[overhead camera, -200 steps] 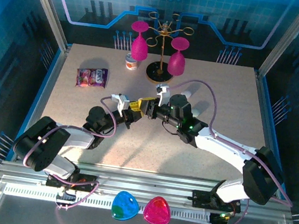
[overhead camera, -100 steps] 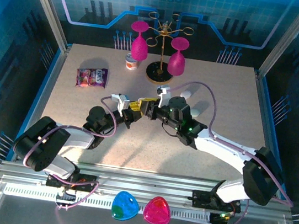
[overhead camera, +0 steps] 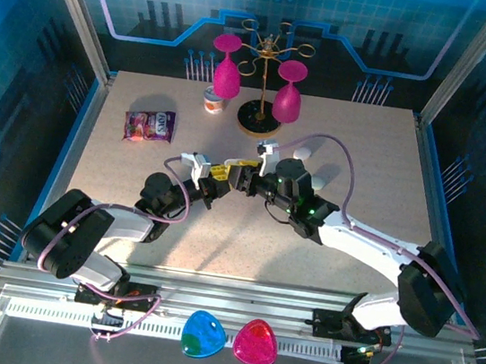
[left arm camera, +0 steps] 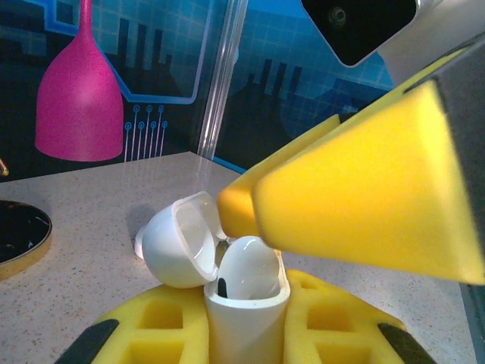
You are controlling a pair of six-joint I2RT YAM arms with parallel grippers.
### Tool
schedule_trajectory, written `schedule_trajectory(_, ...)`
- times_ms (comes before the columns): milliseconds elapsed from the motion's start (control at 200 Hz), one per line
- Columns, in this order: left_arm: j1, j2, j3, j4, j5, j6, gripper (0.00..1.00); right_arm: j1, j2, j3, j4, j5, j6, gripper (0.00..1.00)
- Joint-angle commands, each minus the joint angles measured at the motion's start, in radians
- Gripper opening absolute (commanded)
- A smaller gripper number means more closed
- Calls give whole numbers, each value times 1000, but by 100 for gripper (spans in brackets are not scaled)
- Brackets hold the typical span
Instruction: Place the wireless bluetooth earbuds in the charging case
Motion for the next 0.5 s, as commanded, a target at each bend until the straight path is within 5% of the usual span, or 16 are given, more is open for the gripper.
schedule_trajectory(0,-5,-22,8,63,9,54,6,9,-67,-7,-35,-11,-13,49)
schedule_trajectory(220,30,-80,-32,52,-18,76,7,-46,-177,-81,-61,55,13,62)
schedule_trajectory(495,46,-278,-53,-133,-46,140,6,-174,-44,-109,-57,1,115,59)
